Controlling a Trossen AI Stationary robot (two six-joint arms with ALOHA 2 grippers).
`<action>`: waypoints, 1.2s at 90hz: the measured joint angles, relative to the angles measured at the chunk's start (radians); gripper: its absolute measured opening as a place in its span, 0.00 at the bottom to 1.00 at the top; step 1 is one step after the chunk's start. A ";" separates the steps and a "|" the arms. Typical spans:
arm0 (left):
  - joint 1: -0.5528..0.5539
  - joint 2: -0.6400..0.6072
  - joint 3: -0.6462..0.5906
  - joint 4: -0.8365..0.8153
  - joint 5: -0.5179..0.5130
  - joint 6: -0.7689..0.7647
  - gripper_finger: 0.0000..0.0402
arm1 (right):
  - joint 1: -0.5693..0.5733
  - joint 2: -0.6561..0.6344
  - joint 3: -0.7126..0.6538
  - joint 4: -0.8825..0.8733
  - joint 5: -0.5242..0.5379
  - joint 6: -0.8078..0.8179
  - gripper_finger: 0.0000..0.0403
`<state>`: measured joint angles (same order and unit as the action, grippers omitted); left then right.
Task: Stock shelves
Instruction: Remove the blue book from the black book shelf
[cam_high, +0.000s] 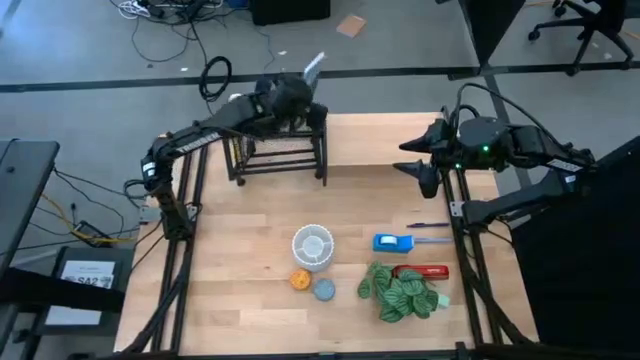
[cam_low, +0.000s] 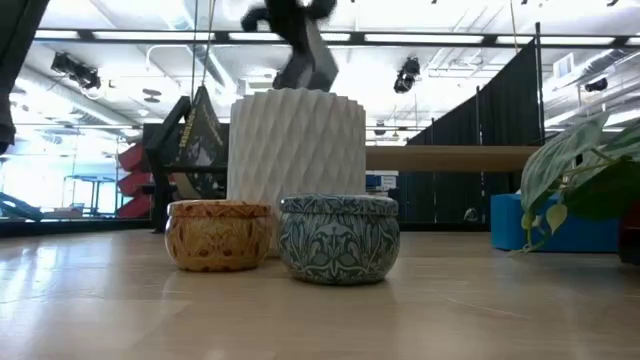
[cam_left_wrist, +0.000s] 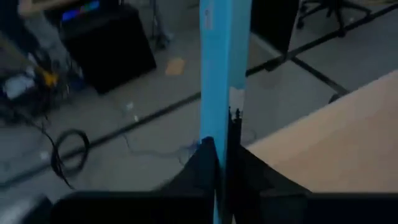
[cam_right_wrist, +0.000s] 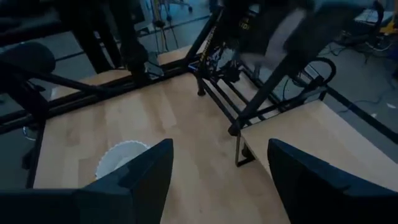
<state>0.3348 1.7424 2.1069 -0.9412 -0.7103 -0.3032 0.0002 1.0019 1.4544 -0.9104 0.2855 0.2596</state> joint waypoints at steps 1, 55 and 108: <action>-0.004 0.000 0.021 -0.020 0.003 0.006 0.00 | 0.000 0.000 0.000 0.000 0.000 0.000 0.57; -0.483 -0.403 -0.428 -0.502 0.486 -0.965 0.00 | -0.001 0.042 0.000 0.017 -0.001 -0.123 0.57; -0.644 -0.999 -1.544 0.397 0.515 -1.468 0.00 | -0.002 0.052 0.000 0.025 -0.014 -0.084 0.57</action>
<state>-0.3088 0.7435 0.5632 -0.5440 -0.1954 -1.7716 -0.0013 1.0537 1.4548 -0.8857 0.2714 0.1755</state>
